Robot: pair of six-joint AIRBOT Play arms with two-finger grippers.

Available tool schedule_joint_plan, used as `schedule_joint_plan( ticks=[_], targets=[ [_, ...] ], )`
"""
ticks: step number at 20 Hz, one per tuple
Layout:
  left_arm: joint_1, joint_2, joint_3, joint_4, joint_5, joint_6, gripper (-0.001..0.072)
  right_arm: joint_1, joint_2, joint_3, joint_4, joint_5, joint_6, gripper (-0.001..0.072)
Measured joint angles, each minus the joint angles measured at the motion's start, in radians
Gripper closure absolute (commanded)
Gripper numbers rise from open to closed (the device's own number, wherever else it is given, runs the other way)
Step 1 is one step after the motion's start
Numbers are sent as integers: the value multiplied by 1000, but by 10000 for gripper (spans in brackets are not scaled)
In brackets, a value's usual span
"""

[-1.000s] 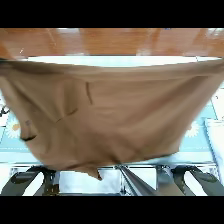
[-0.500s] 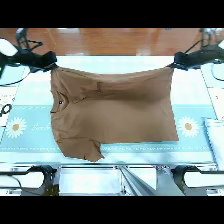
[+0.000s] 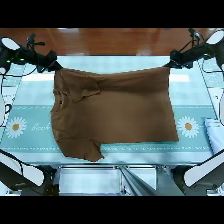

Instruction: Fold the shirts.

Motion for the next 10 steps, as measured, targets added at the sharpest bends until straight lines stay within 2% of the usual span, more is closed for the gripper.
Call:
schedule_joint_plan(
  ticks=[5, 10],
  targets=[
    [35, -2, -61, -24, -247, 90, 692, -47, -10, -22, -14, 200, -28, 677],
    [40, 12, -192, 0, -343, 130, 692, -50, -11, -107, -23, 268, -49, 677]
  ],
)
